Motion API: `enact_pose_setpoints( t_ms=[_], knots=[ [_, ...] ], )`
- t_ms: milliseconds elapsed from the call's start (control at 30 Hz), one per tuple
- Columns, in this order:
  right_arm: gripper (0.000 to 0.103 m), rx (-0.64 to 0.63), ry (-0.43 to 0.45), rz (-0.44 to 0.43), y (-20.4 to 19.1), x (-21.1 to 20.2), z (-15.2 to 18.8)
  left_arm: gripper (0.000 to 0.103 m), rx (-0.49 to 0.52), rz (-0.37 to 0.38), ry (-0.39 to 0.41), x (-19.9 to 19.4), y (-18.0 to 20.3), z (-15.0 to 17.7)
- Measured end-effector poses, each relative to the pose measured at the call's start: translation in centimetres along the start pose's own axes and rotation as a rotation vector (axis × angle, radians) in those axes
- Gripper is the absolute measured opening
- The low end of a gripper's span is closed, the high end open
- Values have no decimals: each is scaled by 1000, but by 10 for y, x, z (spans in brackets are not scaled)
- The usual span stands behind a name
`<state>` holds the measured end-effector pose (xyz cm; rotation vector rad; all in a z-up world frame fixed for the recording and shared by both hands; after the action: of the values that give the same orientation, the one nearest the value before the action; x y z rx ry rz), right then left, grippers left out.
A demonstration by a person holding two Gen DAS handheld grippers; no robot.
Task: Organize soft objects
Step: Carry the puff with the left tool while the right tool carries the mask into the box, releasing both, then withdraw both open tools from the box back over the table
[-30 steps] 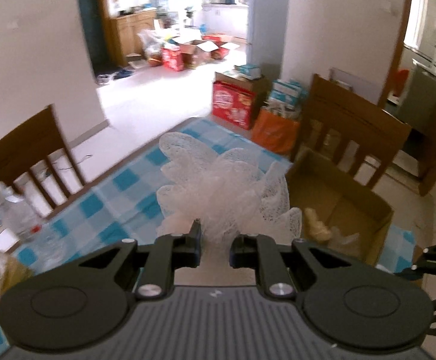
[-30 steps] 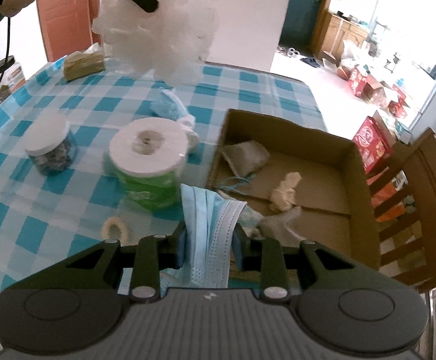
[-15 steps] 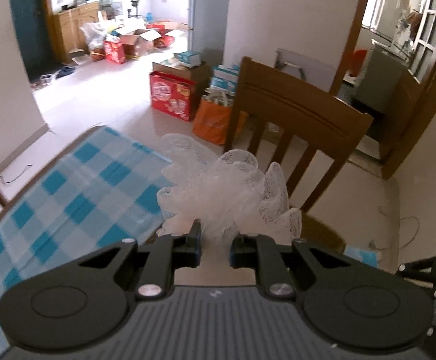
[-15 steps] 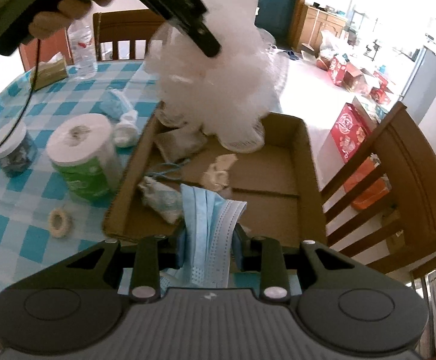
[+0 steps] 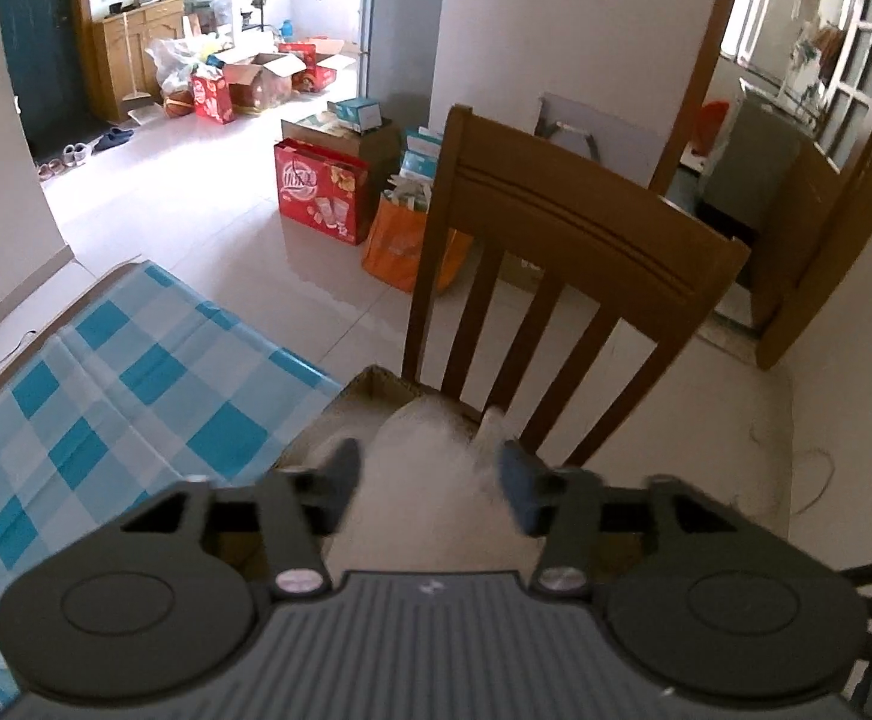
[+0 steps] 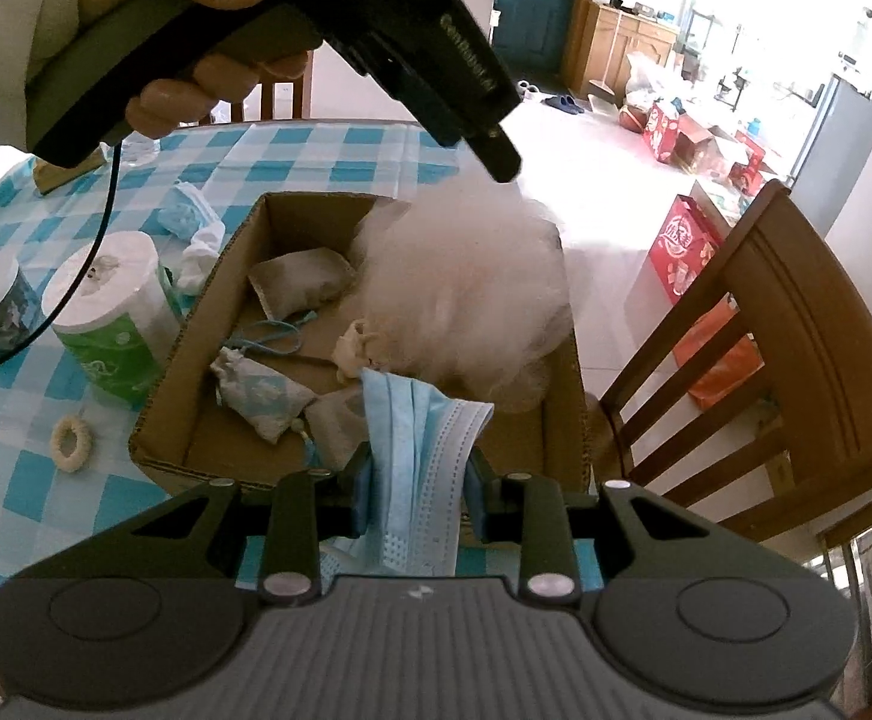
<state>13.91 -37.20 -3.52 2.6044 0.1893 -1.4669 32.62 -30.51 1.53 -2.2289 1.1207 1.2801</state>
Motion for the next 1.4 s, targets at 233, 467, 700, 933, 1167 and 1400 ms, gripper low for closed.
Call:
enact_pose_setpoints(
  t_ms=[233, 467, 700, 933, 1167, 1400],
  knots=[
    [34, -9, 4, 3, 3, 3, -4, 77, -17, -42, 43, -21, -2, 4],
    [35, -25, 28, 21, 9, 7, -20, 84, -56, -124, 73, -66, -14, 34],
    [35, -17, 61, 47, 21, 21, -49, 89, -91, -217, 103, -118, -11, 98],
    [96, 9, 67, 45, 23, 41, -61, 92, -240, -224, 41, -126, -5, 189],
    [99, 35, 36, 48, 8, 45, -53, 92, -324, -298, -46, -113, -4, 255],
    [102, 56, 38, 39, -16, 29, -41, 92, -381, -309, -42, -123, -17, 285]
  ],
)
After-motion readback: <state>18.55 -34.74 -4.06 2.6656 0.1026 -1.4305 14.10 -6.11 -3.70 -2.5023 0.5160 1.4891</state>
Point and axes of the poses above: each gripper's, at about its wrist camera, not at the fingertips, and x roughly the way its jaws point, y to its right, z to its underside, the point moved 2 cm from there along x, roughly the way its jaws point, and after that the axes turned 6 degrees about -y, right-handed, at the moved point
